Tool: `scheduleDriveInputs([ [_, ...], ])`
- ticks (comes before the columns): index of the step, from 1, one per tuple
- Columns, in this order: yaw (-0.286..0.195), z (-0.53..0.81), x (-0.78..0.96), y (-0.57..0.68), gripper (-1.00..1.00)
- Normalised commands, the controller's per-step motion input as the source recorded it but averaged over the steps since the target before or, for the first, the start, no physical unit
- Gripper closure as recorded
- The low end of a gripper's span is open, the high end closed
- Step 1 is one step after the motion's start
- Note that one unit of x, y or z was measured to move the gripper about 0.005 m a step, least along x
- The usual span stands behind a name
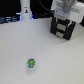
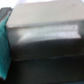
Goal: Open the kcup holder, insert the kcup into the holder, and close the kcup holder
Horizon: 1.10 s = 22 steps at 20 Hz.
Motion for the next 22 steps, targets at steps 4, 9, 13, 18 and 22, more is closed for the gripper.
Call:
scheduleDriveInputs([
  [4,-0.075,0.11,0.95,-0.27,1.0],
  [9,-0.08,0.11,0.95,-0.28,1.0],
  [13,-0.091,0.14,0.94,-0.29,1.0],
  [18,-0.092,0.17,0.94,-0.28,1.0],
  [22,-0.095,0.17,0.92,-0.31,1.0],
])
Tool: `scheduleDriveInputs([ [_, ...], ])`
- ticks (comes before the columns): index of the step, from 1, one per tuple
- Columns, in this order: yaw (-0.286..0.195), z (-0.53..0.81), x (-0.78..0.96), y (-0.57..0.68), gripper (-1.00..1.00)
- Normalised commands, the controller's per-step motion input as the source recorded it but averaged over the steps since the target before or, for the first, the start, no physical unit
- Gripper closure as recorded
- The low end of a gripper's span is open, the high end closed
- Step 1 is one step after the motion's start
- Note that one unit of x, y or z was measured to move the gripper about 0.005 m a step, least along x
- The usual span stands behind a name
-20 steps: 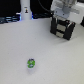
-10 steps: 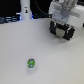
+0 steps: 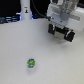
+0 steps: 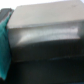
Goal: Open the kcup holder, insert the kcup into the holder, and close the kcup holder
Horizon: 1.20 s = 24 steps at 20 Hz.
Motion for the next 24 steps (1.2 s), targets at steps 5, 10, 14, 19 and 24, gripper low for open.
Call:
scheduleDriveInputs([
  [5,-0.091,0.16,0.9,-0.37,1.0],
  [10,-0.08,0.13,0.85,-0.44,1.0],
  [14,-0.084,0.13,0.79,-0.45,1.0],
  [19,-0.077,0.1,0.24,-0.18,-1.0],
  [24,-0.125,0.23,0.3,-0.37,-1.0],
])
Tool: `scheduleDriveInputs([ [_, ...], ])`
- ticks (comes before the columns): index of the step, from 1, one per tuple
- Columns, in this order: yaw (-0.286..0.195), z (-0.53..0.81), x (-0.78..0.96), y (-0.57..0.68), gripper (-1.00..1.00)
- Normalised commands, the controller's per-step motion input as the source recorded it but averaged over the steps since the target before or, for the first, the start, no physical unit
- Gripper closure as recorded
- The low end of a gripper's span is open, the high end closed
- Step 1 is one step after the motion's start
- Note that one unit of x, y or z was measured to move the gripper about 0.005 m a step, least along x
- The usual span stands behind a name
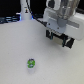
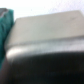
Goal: Open the kcup holder, insert the kcup into the holder, and close the kcup holder
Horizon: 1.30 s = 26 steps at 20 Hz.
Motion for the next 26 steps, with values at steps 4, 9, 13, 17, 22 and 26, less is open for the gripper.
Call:
scheduleDriveInputs([
  [4,-0.131,0.29,0.34,-0.55,-1.0],
  [9,-0.166,0.19,0.35,-0.71,-1.0],
  [13,-0.167,0.08,0.31,-0.76,-1.0],
  [17,-0.154,0.03,0.33,-0.73,-1.0],
  [22,-0.152,0.0,0.33,-0.63,-1.0],
  [26,-0.148,0.0,0.52,-0.4,-1.0],
])
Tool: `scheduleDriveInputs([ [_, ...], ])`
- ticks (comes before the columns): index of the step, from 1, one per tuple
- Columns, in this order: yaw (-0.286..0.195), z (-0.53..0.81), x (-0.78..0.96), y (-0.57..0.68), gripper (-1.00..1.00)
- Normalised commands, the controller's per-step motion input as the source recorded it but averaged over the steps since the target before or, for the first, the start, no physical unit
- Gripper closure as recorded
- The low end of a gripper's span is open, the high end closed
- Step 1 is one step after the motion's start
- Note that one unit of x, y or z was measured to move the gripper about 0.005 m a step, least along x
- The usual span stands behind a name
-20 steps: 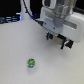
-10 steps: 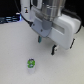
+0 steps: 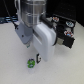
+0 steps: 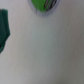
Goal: Open the kcup holder, insert the kcup into the holder, and close the kcup holder
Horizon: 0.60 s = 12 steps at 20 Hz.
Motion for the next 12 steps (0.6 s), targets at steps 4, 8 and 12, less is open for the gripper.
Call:
scheduleDriveInputs([
  [4,-0.144,0.0,0.58,-0.29,-1.0],
  [8,-0.153,-0.06,0.54,-0.31,-1.0],
  [12,-0.102,-0.15,0.33,-0.24,-1.0],
])
